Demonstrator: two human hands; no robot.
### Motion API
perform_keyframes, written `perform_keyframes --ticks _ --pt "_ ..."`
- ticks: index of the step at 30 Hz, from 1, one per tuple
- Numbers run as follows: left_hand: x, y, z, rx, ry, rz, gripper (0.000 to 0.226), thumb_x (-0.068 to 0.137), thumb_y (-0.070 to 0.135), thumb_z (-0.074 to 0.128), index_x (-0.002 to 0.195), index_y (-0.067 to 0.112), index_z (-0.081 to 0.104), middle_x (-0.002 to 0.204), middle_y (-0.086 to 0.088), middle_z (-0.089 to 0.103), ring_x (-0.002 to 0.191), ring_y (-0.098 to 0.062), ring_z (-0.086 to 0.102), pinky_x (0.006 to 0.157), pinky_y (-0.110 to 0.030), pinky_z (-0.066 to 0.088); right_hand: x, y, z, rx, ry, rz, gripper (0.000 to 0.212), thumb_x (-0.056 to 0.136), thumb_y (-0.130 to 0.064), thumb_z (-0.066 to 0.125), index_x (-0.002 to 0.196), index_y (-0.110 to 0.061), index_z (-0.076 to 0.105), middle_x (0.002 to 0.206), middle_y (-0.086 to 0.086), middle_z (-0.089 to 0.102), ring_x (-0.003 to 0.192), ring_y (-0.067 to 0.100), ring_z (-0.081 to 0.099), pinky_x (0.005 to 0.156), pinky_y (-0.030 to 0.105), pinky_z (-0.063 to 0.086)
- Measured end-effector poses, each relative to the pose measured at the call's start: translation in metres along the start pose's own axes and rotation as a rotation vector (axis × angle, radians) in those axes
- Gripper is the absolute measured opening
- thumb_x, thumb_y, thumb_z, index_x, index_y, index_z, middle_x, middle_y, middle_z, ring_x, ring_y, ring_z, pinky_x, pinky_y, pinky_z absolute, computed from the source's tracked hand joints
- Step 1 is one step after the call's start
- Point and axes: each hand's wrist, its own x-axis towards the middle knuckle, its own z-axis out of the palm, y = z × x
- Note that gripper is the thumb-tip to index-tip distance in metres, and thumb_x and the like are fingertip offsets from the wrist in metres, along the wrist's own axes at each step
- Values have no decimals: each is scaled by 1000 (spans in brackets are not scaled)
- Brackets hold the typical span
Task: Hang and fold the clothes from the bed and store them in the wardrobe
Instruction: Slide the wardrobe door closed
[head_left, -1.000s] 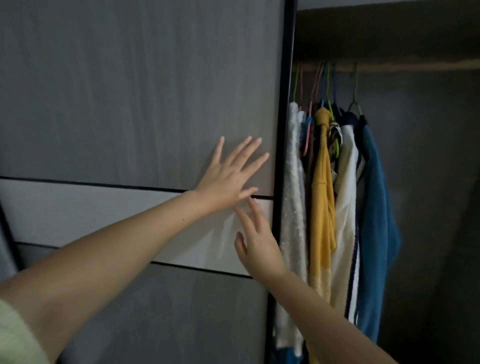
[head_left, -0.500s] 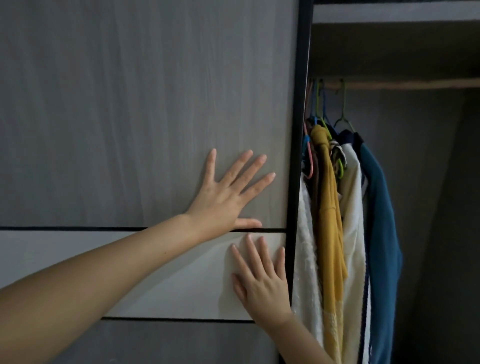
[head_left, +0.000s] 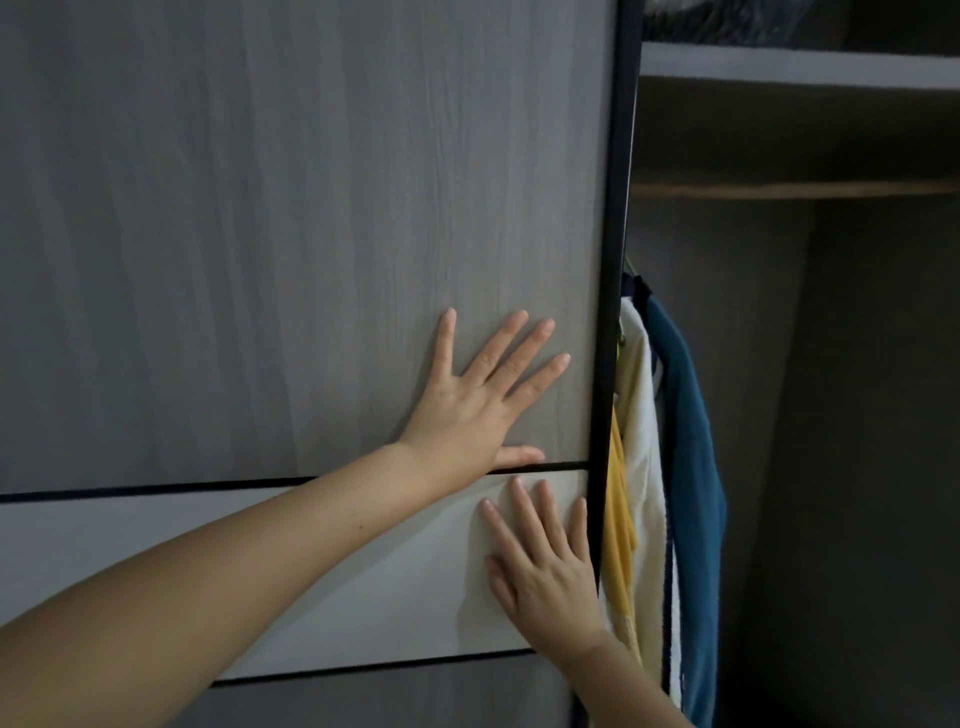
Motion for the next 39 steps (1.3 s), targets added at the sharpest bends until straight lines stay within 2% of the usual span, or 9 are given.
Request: perform_keyframes --ticks 2,5,7,10,13,16,20,27,39 --pt "11 11 -4 -1 -35 -12 97 78 79 33 152 21 7 157 -10 -1 145 -28 2 103 -73 2 -3 14 -7 -15 -18 6 61 90 -37 45 148 -26 28 154 8 25 144 30 14 112 56 11" --pt "31 27 -9 -79 -124 7 94 84 75 29 151 21 -11 153 -11 -25 142 -29 -21 96 -71 -25 -4 36 -19 -52 -53 31 57 90 -34 45 145 -22 33 153 9 28 142 33 19 110 60 19" --pt "42 33 -15 -158 -175 68 91 87 70 33 152 23 -9 156 -9 -23 144 -29 -21 93 -67 -29 -7 42 -29 -54 -103 84 55 89 -30 44 143 -19 34 150 12 28 140 40 22 105 67 25" --pt "44 23 -21 -225 -167 183 85 87 64 42 153 25 4 160 -9 -10 148 -25 -9 102 -66 -20 -9 37 -43 19 -197 298 60 90 -29 39 148 -18 28 155 11 14 141 43 12 107 69 19" --pt "20 -4 -20 -151 -98 173 91 82 68 45 153 25 9 161 -11 -2 148 -27 -1 103 -68 -12 -5 14 -44 177 -239 612 68 92 -46 25 150 -36 -10 156 -1 -25 144 29 -23 113 59 -6" --pt "-1 -23 -9 -35 -107 217 99 78 74 43 153 24 1 159 -11 -10 147 -28 -10 102 -70 -12 10 -10 -35 290 -224 718 66 93 -56 19 139 -51 -28 146 -15 -43 138 16 -38 110 56 -13" --pt "10 -13 0 4 -78 273 99 80 77 33 149 22 -13 154 -12 -23 143 -30 -20 102 -68 -13 15 -2 -31 334 -195 815 65 99 -48 25 139 -51 -26 144 -18 -45 135 14 -42 110 63 -14" --pt "42 28 7 4 115 255 79 89 69 24 152 21 18 159 -13 12 147 -30 11 105 -70 5 0 41 -35 284 -162 836 62 96 -53 16 143 -47 -23 149 -15 -40 138 15 -38 107 57 -20" --pt "115 104 5 22 193 255 71 94 64 19 152 22 19 160 -12 13 147 -30 11 104 -68 2 -26 137 -50 239 -140 842 60 96 -55 14 139 -51 -27 147 -17 -41 138 14 -38 105 57 -23"
